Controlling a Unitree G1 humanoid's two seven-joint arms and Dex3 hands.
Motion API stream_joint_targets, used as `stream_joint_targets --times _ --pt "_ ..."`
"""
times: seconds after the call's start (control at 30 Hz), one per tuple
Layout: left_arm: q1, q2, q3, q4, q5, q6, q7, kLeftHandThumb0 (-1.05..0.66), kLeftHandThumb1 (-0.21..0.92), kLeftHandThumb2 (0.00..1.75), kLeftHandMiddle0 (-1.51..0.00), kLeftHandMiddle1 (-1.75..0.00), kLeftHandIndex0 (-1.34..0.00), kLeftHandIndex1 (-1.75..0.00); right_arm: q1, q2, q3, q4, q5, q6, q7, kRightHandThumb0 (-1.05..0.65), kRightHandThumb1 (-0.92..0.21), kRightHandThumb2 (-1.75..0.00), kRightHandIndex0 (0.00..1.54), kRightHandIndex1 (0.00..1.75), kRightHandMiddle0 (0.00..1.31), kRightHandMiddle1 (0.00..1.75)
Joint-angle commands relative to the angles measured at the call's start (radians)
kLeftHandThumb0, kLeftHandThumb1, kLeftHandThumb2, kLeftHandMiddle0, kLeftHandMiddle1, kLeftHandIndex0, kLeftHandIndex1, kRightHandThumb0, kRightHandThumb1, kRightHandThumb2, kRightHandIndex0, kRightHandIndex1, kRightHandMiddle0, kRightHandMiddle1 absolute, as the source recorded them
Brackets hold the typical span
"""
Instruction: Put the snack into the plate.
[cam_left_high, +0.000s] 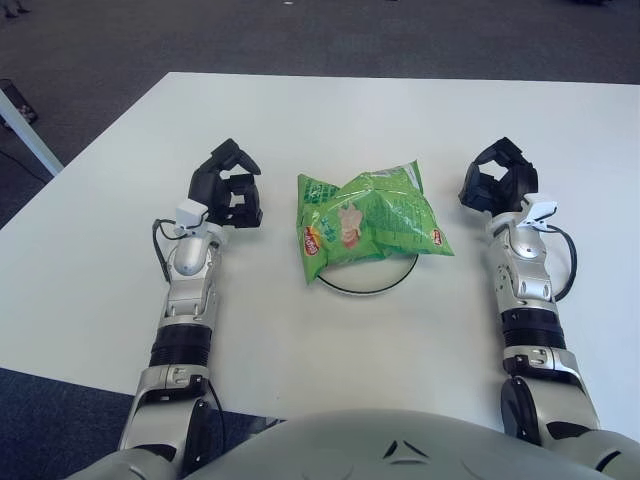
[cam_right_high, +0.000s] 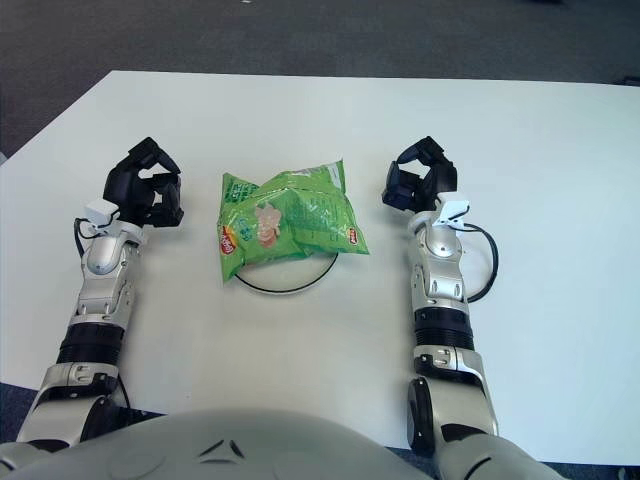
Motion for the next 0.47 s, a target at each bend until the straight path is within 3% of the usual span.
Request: stream_joint_targets --times 0.0,0.43 --pt "0.212 -0.046 -0.017 0.054 -0.005 0.043 -0.005 -0.5 0.26 1.39 -1.39 -1.75 -0.66 -1.75 0.169 0.091 0.001 0.018 0.014 0.0 -0.015 -0.48 -0.32 -1.32 1.34 1.75 0.61 1.75" --pt "0.193 -0.037 -0.039 -0.037 -0.001 0.104 -0.007 -0.5 0.28 1.37 -1.37 -1.75 -0.65 -1.75 0.188 0.11 0.009 -0.02 0.001 -0.032 -0.019 -0.52 -0.22 -1.43 1.34 1.75 0.69 1.75"
